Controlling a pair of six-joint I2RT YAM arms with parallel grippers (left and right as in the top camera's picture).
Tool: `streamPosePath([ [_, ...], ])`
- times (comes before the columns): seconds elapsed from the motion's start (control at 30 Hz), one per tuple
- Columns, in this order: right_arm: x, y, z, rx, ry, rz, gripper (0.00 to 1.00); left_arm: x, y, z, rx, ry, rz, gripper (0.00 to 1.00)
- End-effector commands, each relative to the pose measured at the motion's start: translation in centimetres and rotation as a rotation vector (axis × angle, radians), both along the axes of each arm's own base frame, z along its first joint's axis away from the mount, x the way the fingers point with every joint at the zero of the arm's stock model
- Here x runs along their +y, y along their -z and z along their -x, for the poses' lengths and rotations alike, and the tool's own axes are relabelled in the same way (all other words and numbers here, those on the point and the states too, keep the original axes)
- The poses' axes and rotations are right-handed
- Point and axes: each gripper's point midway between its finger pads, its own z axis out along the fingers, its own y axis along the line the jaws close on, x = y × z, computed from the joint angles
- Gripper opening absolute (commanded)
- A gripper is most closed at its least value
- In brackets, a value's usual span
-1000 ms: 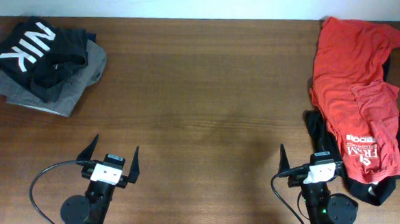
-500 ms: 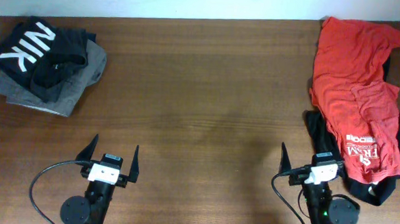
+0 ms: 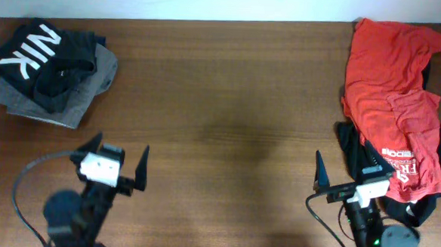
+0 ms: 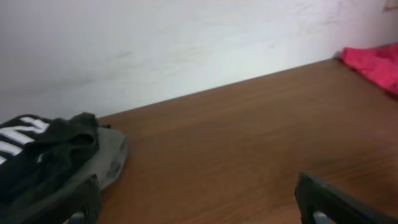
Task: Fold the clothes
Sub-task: 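Reach the right gripper to the orange t-shirt on the right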
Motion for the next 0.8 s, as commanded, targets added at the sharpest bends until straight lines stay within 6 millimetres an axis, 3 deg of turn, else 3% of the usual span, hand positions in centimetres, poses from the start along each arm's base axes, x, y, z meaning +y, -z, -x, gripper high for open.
streamPosePath([
  [0.0,0.3,-2.8,-0.7,0.063,-0.021,-0.008,0.99,-1.0,-3.2,-1.8,0.052,0.066,0.03,0.99],
  [0.1,0.2,-4.2,-2.1,0.148,-0.018,-0.012,0.99,-1.1,-4.7,-4.0,0.123,0.085,0.044,0.99],
  [0.27,0.0,-6.0,-5.4,0.303,-0.017,-0.023,0.99,-1.6,-5.6,-7.8,0.267,0.112,0.034,0.99],
  [0.43,-1.0,-5.9,-9.7,0.518,0.005,-0.043,0.99,-4.6,-5.1,-12.0,0.414,0.191,0.018,0.99],
  [0.6,-3.3,-3.6,-13.4,0.742,0.057,-0.08,0.99,-8.3,-3.2,-15.4,0.527,0.249,-0.055,0.99],
  [0.77,-6.9,1.7,-15.5,0.918,0.155,-0.117,0.99,-13.2,0.0,-17.0,0.582,0.34,-0.127,0.99],
])
